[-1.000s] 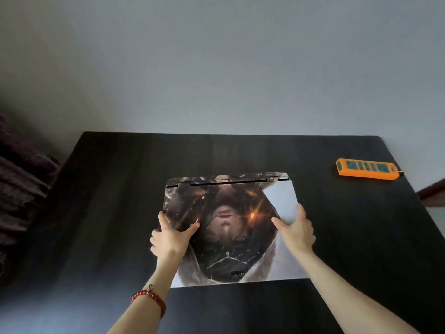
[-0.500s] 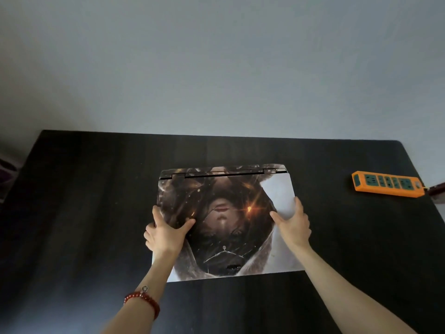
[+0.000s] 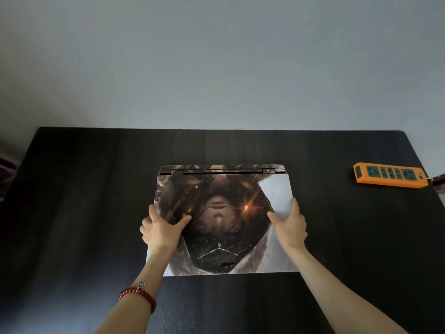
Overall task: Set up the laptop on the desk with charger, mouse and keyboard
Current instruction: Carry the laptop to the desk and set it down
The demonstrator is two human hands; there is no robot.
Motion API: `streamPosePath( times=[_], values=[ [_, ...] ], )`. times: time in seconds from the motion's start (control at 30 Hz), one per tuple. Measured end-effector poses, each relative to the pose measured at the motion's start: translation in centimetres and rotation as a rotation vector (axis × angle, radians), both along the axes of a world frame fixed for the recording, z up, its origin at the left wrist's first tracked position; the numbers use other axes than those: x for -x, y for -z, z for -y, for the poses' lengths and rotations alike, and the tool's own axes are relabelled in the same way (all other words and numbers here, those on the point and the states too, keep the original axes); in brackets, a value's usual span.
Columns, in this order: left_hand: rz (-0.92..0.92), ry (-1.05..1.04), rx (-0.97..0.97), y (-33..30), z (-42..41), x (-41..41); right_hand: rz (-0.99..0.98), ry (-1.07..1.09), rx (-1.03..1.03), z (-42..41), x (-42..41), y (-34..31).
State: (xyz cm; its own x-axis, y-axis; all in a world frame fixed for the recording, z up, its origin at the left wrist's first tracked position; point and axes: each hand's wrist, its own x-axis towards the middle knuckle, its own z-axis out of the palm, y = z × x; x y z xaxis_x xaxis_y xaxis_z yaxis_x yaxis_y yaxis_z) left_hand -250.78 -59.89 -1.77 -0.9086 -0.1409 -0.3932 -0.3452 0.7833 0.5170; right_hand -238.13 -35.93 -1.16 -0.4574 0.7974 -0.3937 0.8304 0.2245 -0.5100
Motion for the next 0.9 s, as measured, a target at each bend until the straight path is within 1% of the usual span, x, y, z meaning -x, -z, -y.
streamPosePath(
  times=[0.2,0.4,0.5,0.57,0.73,0.83,0.9],
  values=[
    [-0.008,0.004,0.012,0.2,0.2,-0.8,0.066,-0.052,-0.047,0.2,-0.4,-0.1],
    [-0.011,0.029,0.044,0.4,0.1,-1.1,0.069,-0.071,-0.057,0.1,-0.4,0.1],
    [-0.016,0.065,0.084,0.8,0.0,-1.3,0.120,-0.103,-0.120,0.0,-0.5,0.3],
    [-0.038,0.123,0.130,1.1,0.0,-1.7,0.171,-0.155,-0.169,0.1,-0.7,0.5],
    [-0.106,0.336,0.334,2.4,0.1,-2.5,0.247,-0.260,-0.169,1.1,-1.5,1.6],
    [-0.062,0.411,0.449,2.7,0.2,-1.9,0.300,-0.307,-0.150,0.7,-1.5,1.5],
    [-0.025,0.443,0.482,2.5,0.3,-1.8,0.352,-0.369,-0.185,0.9,-1.9,1.0]
  ],
)
